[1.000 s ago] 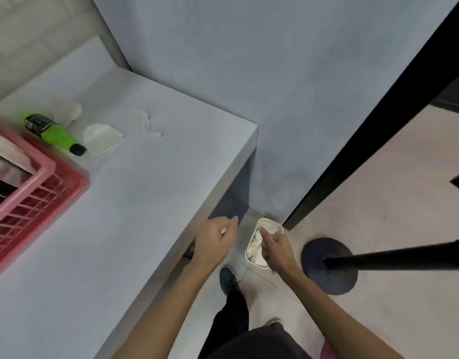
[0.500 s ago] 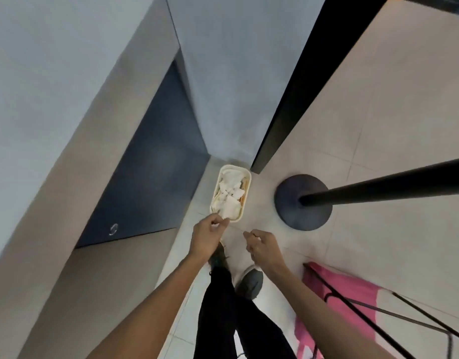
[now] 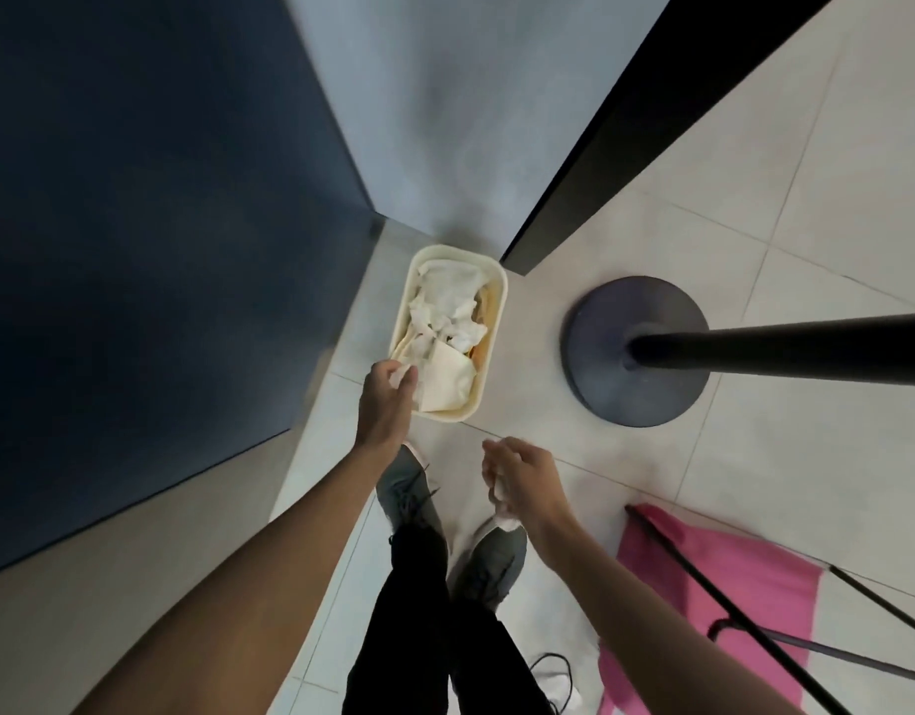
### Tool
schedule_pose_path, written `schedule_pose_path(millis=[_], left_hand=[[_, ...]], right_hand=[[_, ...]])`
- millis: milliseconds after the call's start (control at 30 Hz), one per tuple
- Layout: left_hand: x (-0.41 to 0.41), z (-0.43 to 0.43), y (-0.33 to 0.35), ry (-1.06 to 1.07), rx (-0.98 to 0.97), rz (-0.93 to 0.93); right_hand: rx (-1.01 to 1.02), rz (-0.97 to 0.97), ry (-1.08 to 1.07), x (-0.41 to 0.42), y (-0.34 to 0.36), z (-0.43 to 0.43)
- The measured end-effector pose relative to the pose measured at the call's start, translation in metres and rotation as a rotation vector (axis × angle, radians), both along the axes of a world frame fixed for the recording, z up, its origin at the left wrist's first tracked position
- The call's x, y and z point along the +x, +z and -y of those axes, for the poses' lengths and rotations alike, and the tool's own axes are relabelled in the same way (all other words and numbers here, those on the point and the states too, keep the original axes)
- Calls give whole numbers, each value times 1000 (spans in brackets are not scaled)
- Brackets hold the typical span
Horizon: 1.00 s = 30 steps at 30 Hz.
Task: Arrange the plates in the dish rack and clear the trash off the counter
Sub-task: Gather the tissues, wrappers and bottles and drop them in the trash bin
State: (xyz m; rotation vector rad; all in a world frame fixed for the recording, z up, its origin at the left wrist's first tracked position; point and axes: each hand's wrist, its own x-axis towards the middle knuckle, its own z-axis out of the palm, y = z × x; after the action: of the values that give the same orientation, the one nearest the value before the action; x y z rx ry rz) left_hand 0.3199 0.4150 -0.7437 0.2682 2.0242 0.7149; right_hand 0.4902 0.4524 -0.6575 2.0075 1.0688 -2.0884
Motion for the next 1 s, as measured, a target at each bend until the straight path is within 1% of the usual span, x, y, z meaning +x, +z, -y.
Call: schedule_pose_path(millis=[67, 133, 233, 333, 400, 533, 667, 733, 800, 867, 1000], left_hand=[[-1, -3, -15, -93, 9, 7], [-2, 1, -26, -233, 33, -16], [-2, 13, -33, -369, 92, -100], [-1, 26, -32, -444, 163, -205], [-1, 33, -32, -509, 190, -234], [-4, 33, -33, -648, 201, -251], [-7, 28, -30, -666, 181, -238], [-9, 26, -28, -669, 186, -236], [-13, 26, -25, -671, 199, -239], [-16, 28, -21, -664, 186, -236], [-19, 33, 4, -549, 153, -191]], right_hand=[[32, -26, -40, -23, -15, -23], [115, -22, -10, -48, -28, -46], [264, 47, 131, -77, -47, -79], [338, 172, 270, -99, -68, -111], [320, 190, 287, -113, -79, -128], [122, 81, 114, -129, -90, -151], [-48, -26, 31, -125, -90, -151], [-52, -29, 57, -118, -88, -143], [8, 17, 114, -109, -86, -131], [78, 72, 221, -98, -79, -112], [233, 104, 464, -83, -42, -83]])
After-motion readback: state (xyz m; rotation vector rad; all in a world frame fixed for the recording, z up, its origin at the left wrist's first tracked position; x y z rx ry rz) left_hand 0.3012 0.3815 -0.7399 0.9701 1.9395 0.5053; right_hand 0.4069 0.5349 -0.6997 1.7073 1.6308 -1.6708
